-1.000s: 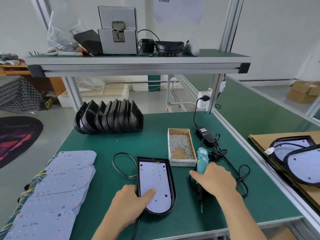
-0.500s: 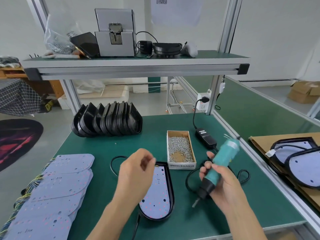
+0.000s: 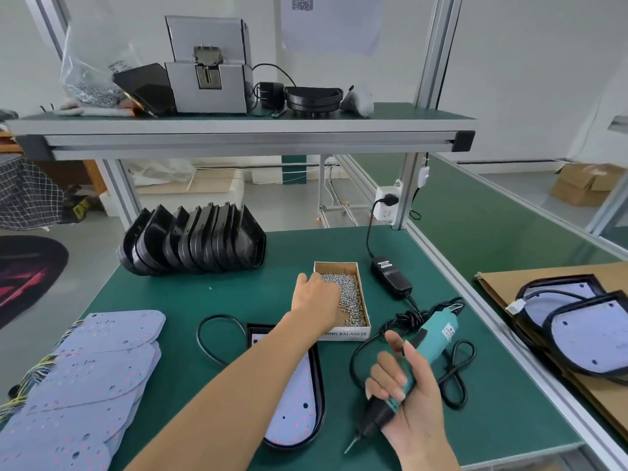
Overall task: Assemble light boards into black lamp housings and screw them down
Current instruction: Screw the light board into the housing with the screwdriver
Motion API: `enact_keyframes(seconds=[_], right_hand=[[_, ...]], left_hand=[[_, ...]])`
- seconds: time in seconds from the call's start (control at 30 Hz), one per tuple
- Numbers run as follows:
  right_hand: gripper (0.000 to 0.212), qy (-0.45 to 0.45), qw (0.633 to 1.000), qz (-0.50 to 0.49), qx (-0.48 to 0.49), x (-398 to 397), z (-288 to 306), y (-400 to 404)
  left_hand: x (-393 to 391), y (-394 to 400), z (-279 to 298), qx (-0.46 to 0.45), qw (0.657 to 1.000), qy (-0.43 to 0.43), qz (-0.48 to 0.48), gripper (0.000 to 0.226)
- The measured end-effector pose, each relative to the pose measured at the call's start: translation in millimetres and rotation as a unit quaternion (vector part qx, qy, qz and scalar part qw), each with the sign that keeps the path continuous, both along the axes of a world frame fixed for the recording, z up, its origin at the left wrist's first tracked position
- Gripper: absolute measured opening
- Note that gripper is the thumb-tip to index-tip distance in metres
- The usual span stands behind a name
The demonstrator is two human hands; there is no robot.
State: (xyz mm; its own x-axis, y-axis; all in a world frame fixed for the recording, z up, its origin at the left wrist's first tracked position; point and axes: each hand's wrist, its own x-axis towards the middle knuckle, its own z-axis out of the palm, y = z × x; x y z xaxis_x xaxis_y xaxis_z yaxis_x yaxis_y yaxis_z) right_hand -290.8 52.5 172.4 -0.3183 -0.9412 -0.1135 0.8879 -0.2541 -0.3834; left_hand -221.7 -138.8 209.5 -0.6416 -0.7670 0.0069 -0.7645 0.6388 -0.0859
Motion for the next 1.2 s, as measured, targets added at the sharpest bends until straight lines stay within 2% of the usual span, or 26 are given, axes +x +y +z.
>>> enact_keyframes(seconds=[0.1,0.23,0.53,0.77,0.9,0.97,1.03,1.07,1.13,1.2], right_hand=[[0.026,0.013,1.000,-0.006,0.020,2,1,-2],[0.026,0.019,1.000,-0.011,0.020,2,0,-2],[0.026,0.023,1.000,-0.005,0.012,3,-2,-2],[0.024,0.027,1.000,-0.002,0.013,3,-2,-2],[0.025,0.034,0.999,-0.004,0.013,4,-1,-2],[0.026,0.037,0.999,-0.004,0.013,4,-1,-1],[0.028,0.045,0.999,-0.007,0.017,4,1,-1],[0.033,0.049,0.999,-0.010,0.019,4,2,0],[0.045,0.055,0.998,-0.013,0.026,7,4,1],[0.050,0.062,0.997,-0.016,0.031,11,8,3]], left_hand=[[-8,-3,-4,0.010,1.000,-0.007,0.007,0.013],[-12,-7,-9,0.007,1.000,-0.006,0.003,0.036],[-14,-9,-17,0.007,0.999,0.022,0.030,0.036],[-16,-11,-16,0.028,0.999,-0.012,0.016,0.030],[-9,-7,-9,0.019,1.000,0.013,0.002,0.036],[-3,0,-3,0.008,0.999,0.051,-0.006,0.027],[7,7,4,0.038,0.988,0.146,-0.011,0.013],[15,13,8,0.076,0.973,0.218,-0.008,0.011],[34,28,20,0.175,0.920,0.351,0.014,0.007],[59,46,31,0.222,0.874,0.431,0.024,0.009]])
